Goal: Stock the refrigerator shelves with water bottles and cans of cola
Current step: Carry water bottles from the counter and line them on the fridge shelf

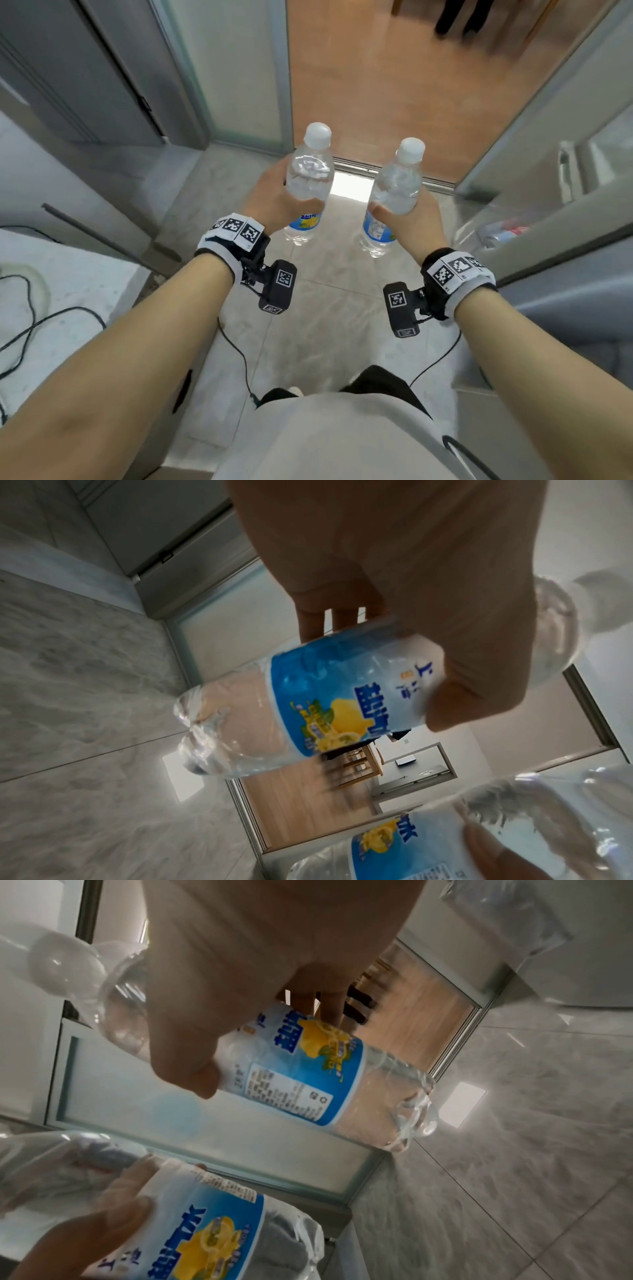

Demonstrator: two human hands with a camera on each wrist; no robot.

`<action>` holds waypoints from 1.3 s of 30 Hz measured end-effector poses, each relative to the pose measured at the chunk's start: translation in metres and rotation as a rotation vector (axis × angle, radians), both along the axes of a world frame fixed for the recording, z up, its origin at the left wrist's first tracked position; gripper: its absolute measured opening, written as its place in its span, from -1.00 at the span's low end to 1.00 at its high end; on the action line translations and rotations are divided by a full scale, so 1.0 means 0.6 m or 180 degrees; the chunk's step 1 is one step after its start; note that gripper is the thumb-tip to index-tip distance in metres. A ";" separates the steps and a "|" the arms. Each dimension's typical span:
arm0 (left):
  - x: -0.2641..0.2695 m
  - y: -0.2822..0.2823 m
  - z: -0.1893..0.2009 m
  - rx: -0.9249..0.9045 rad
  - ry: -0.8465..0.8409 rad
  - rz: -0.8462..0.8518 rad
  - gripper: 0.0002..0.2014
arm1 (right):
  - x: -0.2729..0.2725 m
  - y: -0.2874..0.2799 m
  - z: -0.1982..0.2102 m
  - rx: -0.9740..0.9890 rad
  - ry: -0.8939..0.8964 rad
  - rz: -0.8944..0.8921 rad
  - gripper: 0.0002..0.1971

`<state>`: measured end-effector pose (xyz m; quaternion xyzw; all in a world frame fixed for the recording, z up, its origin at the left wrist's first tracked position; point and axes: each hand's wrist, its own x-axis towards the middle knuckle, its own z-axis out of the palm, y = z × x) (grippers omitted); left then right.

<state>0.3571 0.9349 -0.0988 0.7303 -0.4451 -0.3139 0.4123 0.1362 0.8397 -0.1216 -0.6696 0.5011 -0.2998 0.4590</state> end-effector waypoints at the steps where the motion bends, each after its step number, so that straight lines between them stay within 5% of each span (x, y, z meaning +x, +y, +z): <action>1: 0.013 -0.024 -0.006 0.0000 0.0023 0.0010 -0.52 | 0.014 -0.019 -0.003 -0.0041 -0.0006 -0.0029 -0.53; 21: 0.188 -0.604 -0.019 0.0015 0.0093 -0.0427 -0.36 | 0.175 -0.534 -0.043 0.0126 -0.0606 -0.0850 -0.42; 32: 0.258 -0.981 -0.027 0.0116 0.0226 -0.1692 -0.50 | 0.238 -0.773 -0.039 0.0040 -0.0537 -0.1843 -0.52; 39: 0.193 -1.185 -0.025 0.0135 0.0308 -0.2610 -0.46 | 0.193 -0.862 -0.021 -0.0085 -0.0296 -0.2795 -0.59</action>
